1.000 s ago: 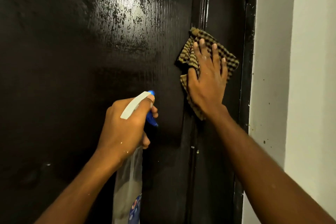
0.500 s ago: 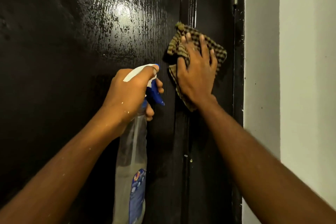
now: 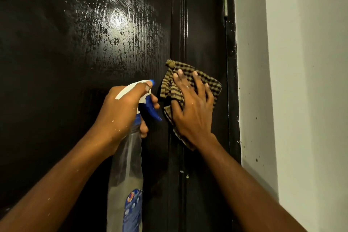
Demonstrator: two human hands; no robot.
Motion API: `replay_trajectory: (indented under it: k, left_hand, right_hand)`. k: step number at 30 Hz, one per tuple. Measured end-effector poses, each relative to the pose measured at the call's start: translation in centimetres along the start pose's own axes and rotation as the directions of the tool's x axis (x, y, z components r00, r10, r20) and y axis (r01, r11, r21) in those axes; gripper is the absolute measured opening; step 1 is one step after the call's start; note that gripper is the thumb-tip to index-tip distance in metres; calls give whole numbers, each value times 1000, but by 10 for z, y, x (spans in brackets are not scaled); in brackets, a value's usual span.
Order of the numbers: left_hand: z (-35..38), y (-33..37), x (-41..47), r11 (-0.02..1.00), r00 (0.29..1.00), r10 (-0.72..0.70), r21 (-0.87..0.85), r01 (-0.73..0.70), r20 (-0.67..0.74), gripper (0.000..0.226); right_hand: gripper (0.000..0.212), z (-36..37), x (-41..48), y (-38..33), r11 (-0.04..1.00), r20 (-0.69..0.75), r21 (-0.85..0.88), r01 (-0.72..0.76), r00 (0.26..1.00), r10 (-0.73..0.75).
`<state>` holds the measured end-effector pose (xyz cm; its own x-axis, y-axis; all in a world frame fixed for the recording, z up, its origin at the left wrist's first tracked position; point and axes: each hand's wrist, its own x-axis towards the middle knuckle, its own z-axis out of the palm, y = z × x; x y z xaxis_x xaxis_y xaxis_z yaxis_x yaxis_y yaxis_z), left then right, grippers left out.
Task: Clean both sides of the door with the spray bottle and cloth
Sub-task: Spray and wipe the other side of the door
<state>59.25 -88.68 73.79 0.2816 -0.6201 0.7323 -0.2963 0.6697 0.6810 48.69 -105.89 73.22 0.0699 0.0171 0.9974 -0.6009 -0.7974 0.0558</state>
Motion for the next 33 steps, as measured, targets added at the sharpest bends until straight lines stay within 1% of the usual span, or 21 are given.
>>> replay_trajectory:
  k: [4,6,8,11,13,15,17,20,22,25,28,30,33]
  left_hand:
    - [7,1,5,1000,1000,-6,-18,5,-30,45]
    - [10,0,4,1000,999,-15,-27,14,-37,45]
    - [12,-5,1,999,999,-27,-34,25,-43,44]
    - [16,-16,-4,999,999,-38,-15,37,-30,44]
    - [21,-22,-9,999,999,-47,0,47,-11,43]
    - [25,-28,-13,999,999,-53,4,53,7,43]
    - [29,-32,-17,999,998,-51,5,51,20,43]
    - [36,-39,-23,999,999,-41,6,41,29,44]
    - [38,-44,-26,999,998,-50,5,50,32,44]
    - [42,-50,-25,997,996,-75,12,74,41,44]
    - [46,-57,-24,997,996,-77,7,77,50,44]
    - [47,-63,-26,998,996,-67,21,66,54,43]
    - [45,-71,-34,996,996,-76,46,74,52,42]
  right_hand:
    - [71,-4,65,3,998,18,-66,-15,1000,16]
    - [72,-3,80,4,994,30,-106,-10,999,14]
    - [71,0,69,5,991,33,-131,0,999,4]
    - [71,2,16,11,993,35,-116,-12,999,16]
    - [72,-2,-22,24,989,11,-111,-98,995,100]
    - [72,-8,-49,42,967,-24,-95,-236,972,235]
    - [71,-11,-63,48,951,-30,-86,-296,955,295]
    - [70,-9,-73,44,954,-32,-122,-273,962,271]
    - [69,-10,-66,46,966,2,-132,-221,975,223]
    - [69,-16,-24,58,982,24,-139,-130,991,135]
    - [70,-19,10,58,982,13,-147,-122,992,125]
    - [69,-17,3,56,987,2,-117,-110,994,111]
    - [67,-16,-35,57,994,10,-78,-79,997,80]
